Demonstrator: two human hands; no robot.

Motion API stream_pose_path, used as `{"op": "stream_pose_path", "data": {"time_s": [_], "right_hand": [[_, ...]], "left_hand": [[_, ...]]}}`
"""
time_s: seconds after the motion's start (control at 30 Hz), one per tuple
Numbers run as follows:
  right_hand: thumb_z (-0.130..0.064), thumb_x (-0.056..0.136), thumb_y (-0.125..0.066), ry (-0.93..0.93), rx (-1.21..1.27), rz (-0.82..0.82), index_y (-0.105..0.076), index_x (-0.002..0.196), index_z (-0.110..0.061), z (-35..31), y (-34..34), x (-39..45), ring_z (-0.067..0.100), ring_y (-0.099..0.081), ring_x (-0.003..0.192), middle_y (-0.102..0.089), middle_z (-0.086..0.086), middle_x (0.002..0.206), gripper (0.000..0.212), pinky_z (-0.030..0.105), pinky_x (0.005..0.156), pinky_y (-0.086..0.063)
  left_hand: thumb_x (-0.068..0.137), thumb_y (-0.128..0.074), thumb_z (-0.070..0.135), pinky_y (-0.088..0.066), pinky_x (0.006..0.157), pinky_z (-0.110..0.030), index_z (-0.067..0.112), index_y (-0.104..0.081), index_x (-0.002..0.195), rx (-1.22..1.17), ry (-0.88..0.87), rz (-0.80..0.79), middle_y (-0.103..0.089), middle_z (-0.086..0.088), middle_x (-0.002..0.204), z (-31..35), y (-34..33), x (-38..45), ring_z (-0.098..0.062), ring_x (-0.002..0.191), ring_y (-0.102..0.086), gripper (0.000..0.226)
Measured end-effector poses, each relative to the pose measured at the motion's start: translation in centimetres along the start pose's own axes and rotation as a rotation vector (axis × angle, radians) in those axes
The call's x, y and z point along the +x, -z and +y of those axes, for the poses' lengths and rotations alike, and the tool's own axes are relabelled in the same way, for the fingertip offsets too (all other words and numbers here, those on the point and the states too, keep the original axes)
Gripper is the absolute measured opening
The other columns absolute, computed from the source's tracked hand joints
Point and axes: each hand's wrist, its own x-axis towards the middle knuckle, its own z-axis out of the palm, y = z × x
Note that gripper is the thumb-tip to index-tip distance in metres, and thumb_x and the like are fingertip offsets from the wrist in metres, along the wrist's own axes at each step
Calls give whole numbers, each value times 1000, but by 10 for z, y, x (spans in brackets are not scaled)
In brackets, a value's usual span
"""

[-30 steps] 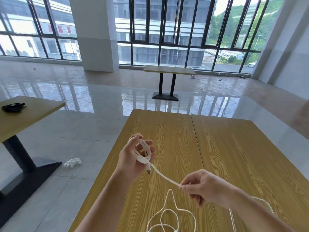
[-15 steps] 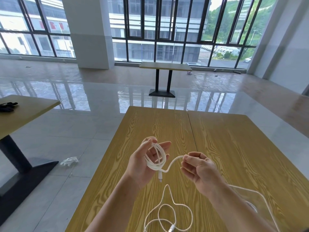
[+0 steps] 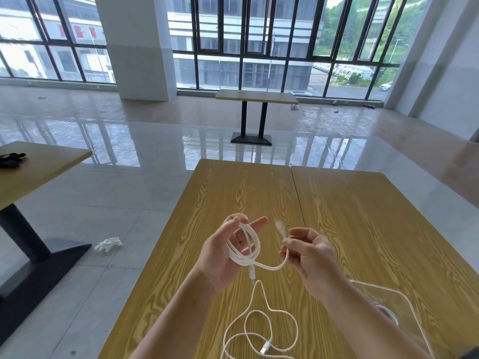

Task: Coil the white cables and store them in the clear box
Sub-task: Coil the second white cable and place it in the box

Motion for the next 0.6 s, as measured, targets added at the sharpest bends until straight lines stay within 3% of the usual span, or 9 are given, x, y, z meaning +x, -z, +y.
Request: {"op": "stream_pose_path", "data": {"time_s": [0.17, 0.33, 0.4, 0.6], "right_hand": [[16, 83, -66, 14, -276, -243, -72, 89, 4, -5, 0, -7, 20, -67, 62, -71, 15, 75, 15, 25, 63, -60], [14, 83, -66, 57, -488, -344, -72, 90, 2, -8, -2, -9, 14, -64, 60, -72, 7, 70, 16, 22, 63, -58], [16, 83, -65, 61, -509, -367, -72, 88, -1, -8, -3, -8, 13, -63, 59, -73, 0, 69, 19, 21, 61, -57], [15, 83, -66, 51, -461, -414, -67, 83, -5, -5, -6, -6, 11, -60, 60, -70, 4, 73, 20, 22, 59, -52]], "left_hand": [[93, -51, 26, -38, 96, -43, 22, -60, 78, -47, 1, 9, -67, -13, 130, 0, 1, 4, -24, 125, -54, 18], [97, -52, 23, -35, 110, -52, 21, -63, 76, -79, 43, -31, -64, -15, 133, 2, 1, 7, -26, 130, -53, 23], [99, -47, 24, -35, 110, -54, 21, -62, 77, -70, 59, -37, -65, -15, 133, 2, 1, 7, -29, 130, -55, 27], [97, -49, 26, -38, 111, -53, 18, -62, 87, -14, 97, -55, -63, -17, 134, 0, 3, 9, -37, 123, -60, 18]]}}
